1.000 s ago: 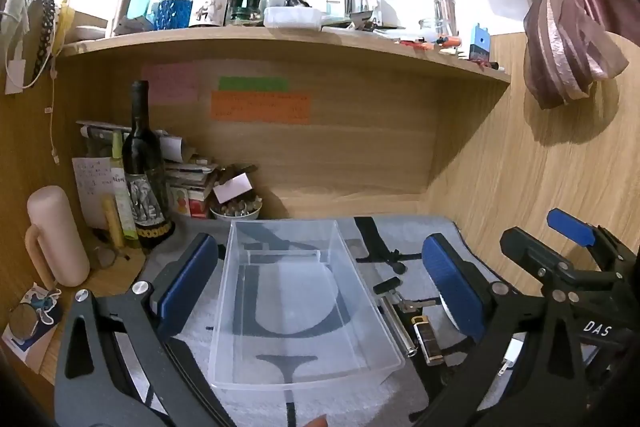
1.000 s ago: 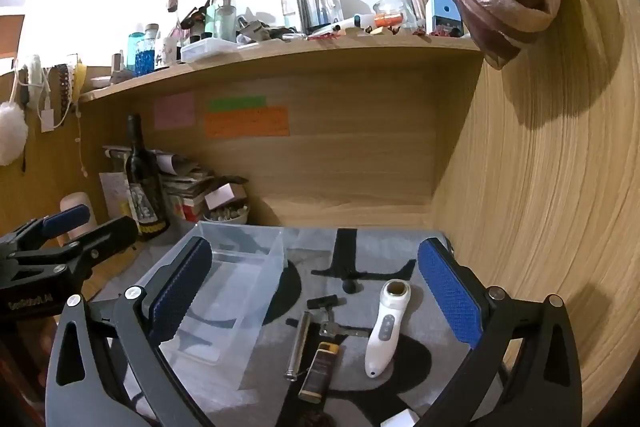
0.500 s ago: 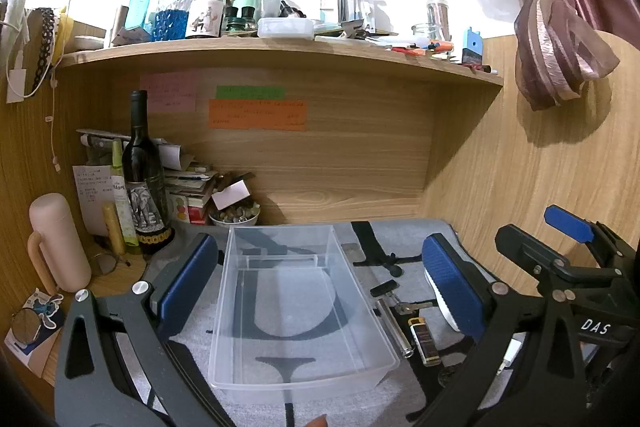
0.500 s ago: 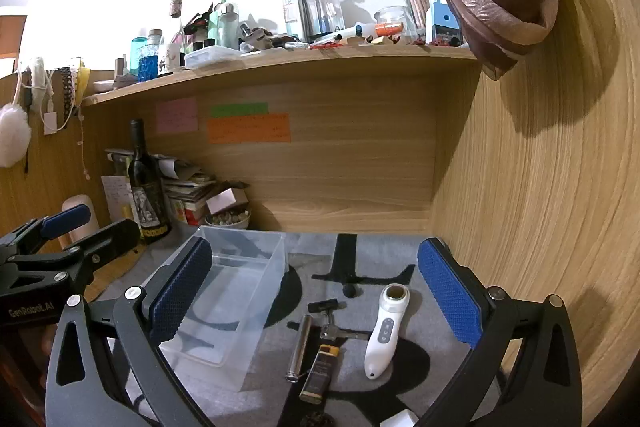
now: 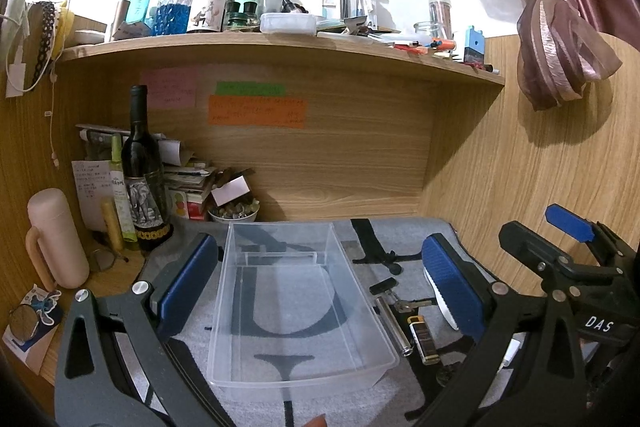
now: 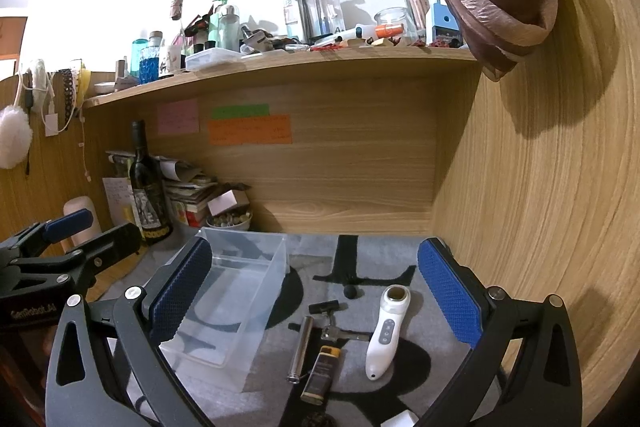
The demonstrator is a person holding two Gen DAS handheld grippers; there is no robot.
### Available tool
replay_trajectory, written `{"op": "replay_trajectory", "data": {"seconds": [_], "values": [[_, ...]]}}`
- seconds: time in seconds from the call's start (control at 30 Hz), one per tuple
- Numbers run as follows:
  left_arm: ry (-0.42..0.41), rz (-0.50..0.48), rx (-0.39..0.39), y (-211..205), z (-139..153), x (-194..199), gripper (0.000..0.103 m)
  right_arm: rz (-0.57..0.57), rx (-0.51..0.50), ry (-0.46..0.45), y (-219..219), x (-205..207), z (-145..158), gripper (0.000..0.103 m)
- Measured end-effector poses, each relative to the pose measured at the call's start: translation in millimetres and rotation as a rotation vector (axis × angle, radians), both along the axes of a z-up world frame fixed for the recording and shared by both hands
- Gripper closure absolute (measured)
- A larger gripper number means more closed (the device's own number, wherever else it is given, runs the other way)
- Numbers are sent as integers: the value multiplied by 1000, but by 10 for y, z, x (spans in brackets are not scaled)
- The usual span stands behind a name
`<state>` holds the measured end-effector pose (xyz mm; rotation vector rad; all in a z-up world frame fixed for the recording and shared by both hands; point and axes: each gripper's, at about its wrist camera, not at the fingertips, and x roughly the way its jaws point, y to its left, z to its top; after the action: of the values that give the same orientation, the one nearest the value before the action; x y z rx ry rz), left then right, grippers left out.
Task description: Organize rigid objects
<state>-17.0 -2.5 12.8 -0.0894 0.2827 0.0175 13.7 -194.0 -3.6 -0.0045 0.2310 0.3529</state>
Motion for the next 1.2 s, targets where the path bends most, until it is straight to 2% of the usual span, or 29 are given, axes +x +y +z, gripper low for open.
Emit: {"op": "replay_trajectory", "data": {"seconds": [1.2], "values": [[2,-11,5,-50,-54,11,0,1,-2,-4,-11,-2,-11,0]]}}
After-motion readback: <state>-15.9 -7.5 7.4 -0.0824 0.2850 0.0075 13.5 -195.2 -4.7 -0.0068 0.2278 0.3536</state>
